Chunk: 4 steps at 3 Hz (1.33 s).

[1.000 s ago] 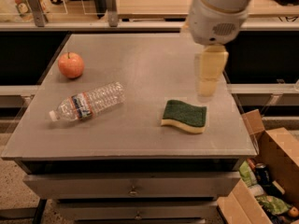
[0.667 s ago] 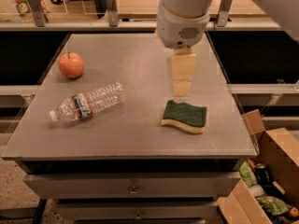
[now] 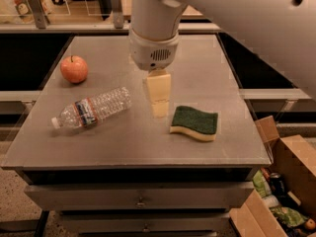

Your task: Place water bottle upright

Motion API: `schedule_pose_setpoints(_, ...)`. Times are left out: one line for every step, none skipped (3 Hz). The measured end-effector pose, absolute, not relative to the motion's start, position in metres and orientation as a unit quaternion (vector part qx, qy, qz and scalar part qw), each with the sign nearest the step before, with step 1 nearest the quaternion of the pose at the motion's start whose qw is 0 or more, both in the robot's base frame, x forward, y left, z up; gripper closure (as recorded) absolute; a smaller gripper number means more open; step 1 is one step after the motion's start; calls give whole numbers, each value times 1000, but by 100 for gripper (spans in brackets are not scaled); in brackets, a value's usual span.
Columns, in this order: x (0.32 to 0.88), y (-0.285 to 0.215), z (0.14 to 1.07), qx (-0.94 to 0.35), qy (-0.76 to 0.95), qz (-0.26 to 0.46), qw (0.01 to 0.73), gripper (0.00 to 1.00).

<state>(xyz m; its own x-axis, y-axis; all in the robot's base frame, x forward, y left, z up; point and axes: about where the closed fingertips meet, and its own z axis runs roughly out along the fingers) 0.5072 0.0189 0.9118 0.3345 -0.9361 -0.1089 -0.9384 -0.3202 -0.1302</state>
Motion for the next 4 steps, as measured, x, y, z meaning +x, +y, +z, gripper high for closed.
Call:
schedule_pose_setpoints(499,50,901,-825,559,18,87,0)
schedule_pose_setpoints(499,81,896,-834,543,22,93,0)
schedule_pose_setpoints(501,106,892,-842,531,24,95,0)
schedule_pose_setpoints(508,125,884,-847,522,23,95,0)
